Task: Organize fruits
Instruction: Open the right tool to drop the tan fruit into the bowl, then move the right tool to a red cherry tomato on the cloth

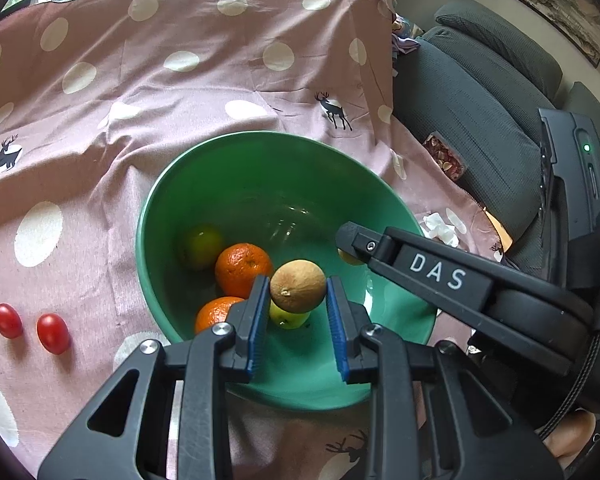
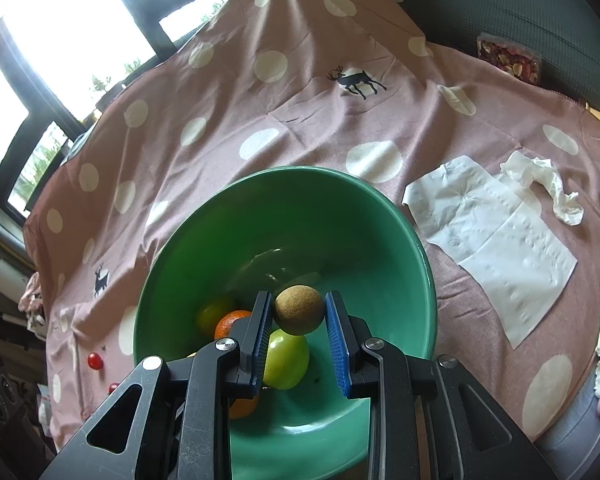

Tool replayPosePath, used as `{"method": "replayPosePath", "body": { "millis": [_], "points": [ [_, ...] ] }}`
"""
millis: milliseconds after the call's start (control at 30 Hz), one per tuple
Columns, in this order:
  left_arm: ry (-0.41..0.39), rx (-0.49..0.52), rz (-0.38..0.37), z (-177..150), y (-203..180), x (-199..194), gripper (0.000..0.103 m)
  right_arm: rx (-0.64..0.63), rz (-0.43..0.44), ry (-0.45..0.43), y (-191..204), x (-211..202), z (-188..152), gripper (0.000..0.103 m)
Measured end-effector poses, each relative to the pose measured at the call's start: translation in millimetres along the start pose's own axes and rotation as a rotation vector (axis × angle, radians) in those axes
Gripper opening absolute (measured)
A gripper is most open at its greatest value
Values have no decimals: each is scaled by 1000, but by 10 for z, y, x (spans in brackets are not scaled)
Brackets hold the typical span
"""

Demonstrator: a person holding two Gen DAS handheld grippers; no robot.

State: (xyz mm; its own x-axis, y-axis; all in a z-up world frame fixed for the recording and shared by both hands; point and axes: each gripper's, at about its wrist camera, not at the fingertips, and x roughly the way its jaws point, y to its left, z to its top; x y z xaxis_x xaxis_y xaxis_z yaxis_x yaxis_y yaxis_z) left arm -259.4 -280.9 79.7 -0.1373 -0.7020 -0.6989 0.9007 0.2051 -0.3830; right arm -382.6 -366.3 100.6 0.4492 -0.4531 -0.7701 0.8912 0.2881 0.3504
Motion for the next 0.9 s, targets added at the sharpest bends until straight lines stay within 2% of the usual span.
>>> {"method": "replayPosePath", "body": {
  "millis": [667,900],
  "points": [
    [15,-4,7,-18,12,55,28,-8,-30,2,3,14,7,30],
    [-8,-13,28,0,34,8,46,-8,-30,3,-15,9,17,30]
  ]
}}
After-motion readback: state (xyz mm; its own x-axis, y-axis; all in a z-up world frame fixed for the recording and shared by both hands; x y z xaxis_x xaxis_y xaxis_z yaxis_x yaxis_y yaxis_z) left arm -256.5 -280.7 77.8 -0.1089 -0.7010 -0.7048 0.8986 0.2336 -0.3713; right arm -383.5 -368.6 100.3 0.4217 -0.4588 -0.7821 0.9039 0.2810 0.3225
